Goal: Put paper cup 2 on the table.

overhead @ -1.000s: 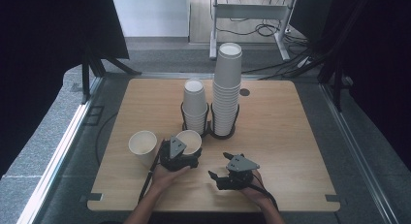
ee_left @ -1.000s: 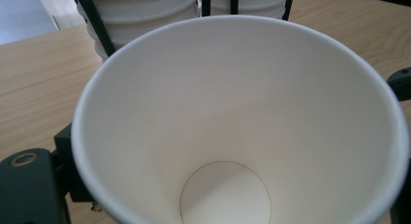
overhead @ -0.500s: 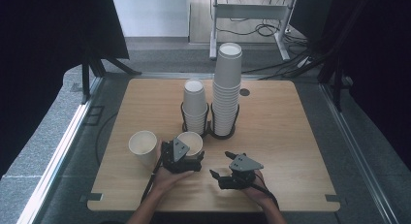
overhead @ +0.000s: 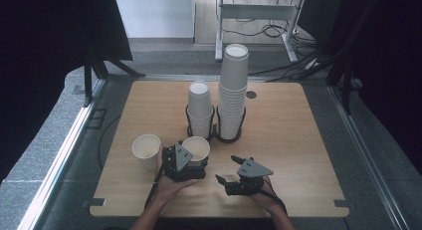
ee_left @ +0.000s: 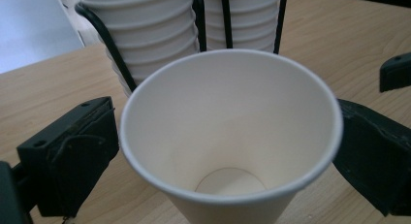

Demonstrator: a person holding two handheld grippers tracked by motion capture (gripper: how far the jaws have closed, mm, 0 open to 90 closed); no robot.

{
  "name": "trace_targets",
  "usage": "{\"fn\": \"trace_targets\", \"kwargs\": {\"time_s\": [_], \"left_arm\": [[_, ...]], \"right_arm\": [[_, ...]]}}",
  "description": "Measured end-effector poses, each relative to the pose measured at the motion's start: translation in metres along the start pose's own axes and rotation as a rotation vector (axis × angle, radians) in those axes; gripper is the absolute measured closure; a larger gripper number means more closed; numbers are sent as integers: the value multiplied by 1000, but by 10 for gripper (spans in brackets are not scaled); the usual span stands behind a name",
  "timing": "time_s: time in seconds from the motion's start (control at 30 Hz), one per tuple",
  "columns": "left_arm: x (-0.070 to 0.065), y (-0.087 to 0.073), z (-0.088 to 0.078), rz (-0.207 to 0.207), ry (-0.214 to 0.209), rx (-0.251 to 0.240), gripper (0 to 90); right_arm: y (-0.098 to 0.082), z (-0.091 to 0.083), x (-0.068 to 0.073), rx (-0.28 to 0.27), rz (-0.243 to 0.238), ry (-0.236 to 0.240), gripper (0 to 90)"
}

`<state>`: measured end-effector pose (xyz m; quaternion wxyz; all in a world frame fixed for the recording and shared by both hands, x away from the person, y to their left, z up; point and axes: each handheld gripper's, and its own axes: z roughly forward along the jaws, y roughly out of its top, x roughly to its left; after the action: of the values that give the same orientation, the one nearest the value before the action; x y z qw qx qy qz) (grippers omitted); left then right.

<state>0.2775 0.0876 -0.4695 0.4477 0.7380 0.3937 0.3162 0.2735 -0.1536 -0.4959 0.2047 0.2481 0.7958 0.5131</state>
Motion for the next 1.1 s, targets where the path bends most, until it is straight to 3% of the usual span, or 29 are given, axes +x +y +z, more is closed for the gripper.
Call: {"fn": "trace_targets", "kwargs": {"time_s": [0.3, 0.63, 0.73, 0.77, 0.8, 0.87, 0.9, 0.93, 1.1], "left_arm": [[2, 5, -20, -4, 9, -45, 7], [2, 21, -48, -2, -43, -96, 1], [-5, 24, -59, 3, -149, -108, 4], [-5, 24, -59, 3, -149, -108, 4], [-10, 22, -61, 7, -207, -96, 9], [-16, 19, -61, 8, -249, -87, 14], [-16, 19, -61, 8, -249, -87, 16], [-19, 14, -61, 13, -276, -75, 17], [-17, 1, -59, 4, -298, -48, 34]], "right_arm": [[2, -2, 1, -6, -6, 0, 158], [3, -5, -2, -14, 0, -13, 158], [4, -11, -6, -27, 12, -26, 158], [4, -11, -6, -27, 12, -26, 158], [3, -16, -10, -36, 24, -30, 158], [3, -21, -13, -49, 41, -39, 158], [3, -21, -13, -49, 41, -39, 158], [2, -27, -17, -58, 55, -48, 159], [-2, -37, -26, -78, 81, -73, 159]]}}
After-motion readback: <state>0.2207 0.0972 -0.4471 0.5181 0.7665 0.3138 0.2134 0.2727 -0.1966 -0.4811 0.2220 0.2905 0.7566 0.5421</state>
